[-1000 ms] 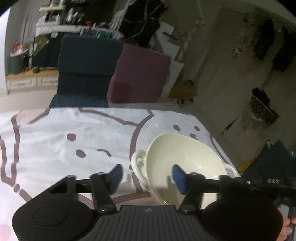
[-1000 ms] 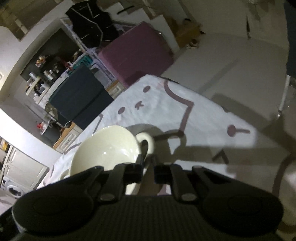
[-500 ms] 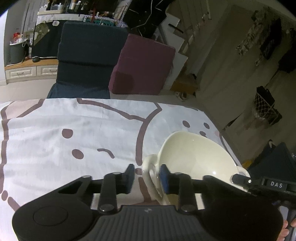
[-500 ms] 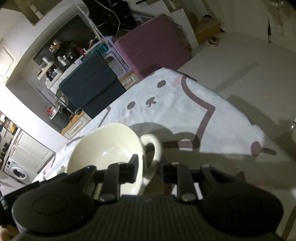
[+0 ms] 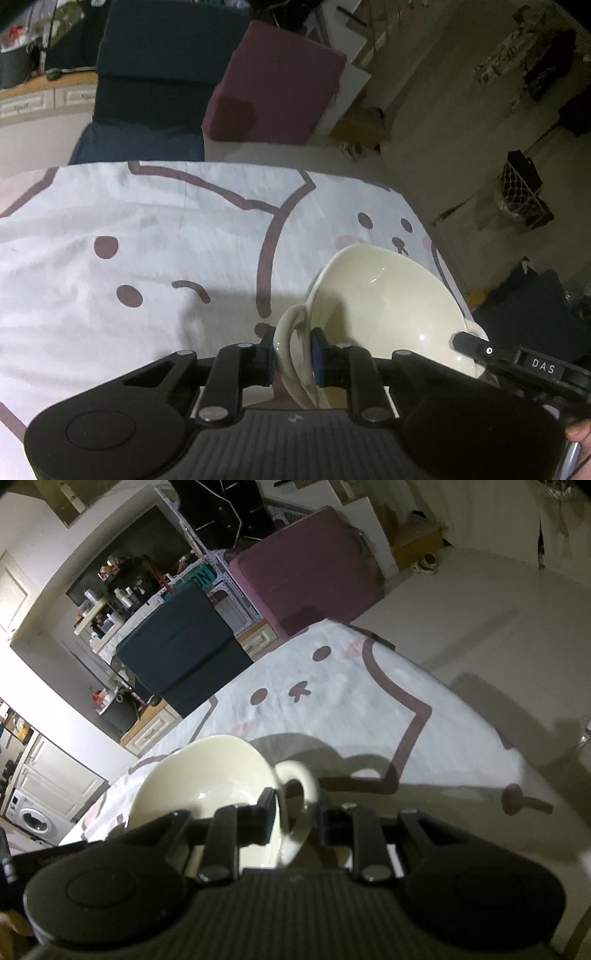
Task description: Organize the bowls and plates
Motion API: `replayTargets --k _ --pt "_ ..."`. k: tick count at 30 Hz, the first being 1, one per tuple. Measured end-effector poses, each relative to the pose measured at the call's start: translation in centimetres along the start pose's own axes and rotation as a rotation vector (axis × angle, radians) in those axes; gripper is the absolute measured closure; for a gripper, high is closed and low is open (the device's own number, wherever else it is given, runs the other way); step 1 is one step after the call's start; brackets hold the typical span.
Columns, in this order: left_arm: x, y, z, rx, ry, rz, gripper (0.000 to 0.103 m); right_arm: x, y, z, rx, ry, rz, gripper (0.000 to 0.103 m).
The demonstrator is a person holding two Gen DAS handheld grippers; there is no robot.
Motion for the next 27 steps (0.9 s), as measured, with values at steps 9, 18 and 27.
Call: replayTargets --k 9,18,27 --pt "0.5 -0.2 0.4 0.041 0.013 -0.034 0.084 -0.4 -0.4 1.7 0.108 -0.010 0.035 0.075" --pt "-0.2 0.2 -0.1 0.008 -0.027 0.002 0.084 0.7 -0.4 1.5 0.124 0.084 -0.015 0.076" --pt "-0.7 2.6 -0.5 -0.032 -0.031 0.014 0.083 2.1 0.8 1.2 0.108 0.170 -0.025 0.076"
Point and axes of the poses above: each gripper's, at about its wrist camera, not at the fingertips, and y roughly against the way its jaws point, x to its left, z to its top, the point moved 2 cm from there along -y, roughly the way its jaws point, and after that the axes turned 6 degrees about x, right-handed, at the moved point
